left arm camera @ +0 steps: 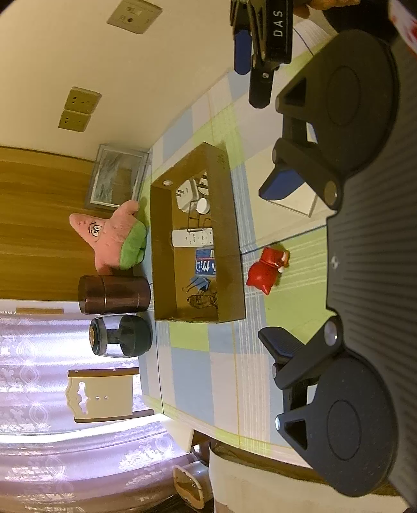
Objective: Organize rigid objects
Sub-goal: 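Withdraw both open tools from the box toward the red figurine and white lid, then move the right tool over the white square plastic lid on the table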
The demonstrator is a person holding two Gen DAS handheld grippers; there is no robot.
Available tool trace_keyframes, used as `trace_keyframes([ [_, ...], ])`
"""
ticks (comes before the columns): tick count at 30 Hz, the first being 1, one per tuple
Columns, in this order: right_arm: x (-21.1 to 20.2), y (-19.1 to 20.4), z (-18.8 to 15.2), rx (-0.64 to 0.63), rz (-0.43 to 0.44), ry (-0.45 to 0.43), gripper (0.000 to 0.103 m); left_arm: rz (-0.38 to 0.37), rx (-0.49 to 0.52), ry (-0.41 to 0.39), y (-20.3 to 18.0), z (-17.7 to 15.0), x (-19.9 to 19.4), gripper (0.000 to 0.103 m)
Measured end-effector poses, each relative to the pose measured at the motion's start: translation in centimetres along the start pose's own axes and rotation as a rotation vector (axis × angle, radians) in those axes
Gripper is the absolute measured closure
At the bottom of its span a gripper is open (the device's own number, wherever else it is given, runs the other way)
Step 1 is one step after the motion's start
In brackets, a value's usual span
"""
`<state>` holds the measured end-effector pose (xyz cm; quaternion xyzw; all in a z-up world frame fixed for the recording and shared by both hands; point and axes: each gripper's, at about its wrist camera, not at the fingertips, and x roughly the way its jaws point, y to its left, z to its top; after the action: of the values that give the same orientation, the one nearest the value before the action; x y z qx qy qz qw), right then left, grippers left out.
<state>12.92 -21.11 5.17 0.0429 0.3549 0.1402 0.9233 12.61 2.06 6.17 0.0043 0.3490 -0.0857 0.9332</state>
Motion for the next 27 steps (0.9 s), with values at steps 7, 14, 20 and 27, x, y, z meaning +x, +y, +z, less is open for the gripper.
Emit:
trace_keyframes([
  [7,0.9,0.4,-1.6,-0.05,0.045,0.007,0.017,0.016,0.016,0.006,1.0,-1.3,-0.2,0.016],
  [14,2.3,0.8,-3.3,-0.125,0.049,0.033,0.01,-0.013,0.032,0.012,1.8,-2.1,1.7,0.016],
  [20,3.1,1.0,-4.1,-0.201,0.057,0.026,0.006,-0.045,0.082,0.012,1.6,-3.0,3.2,0.015],
  [27,6.0,1.2,-4.9,-0.356,0.116,0.012,0.005,-0.067,0.121,0.024,2.1,-3.6,6.2,0.014],
])
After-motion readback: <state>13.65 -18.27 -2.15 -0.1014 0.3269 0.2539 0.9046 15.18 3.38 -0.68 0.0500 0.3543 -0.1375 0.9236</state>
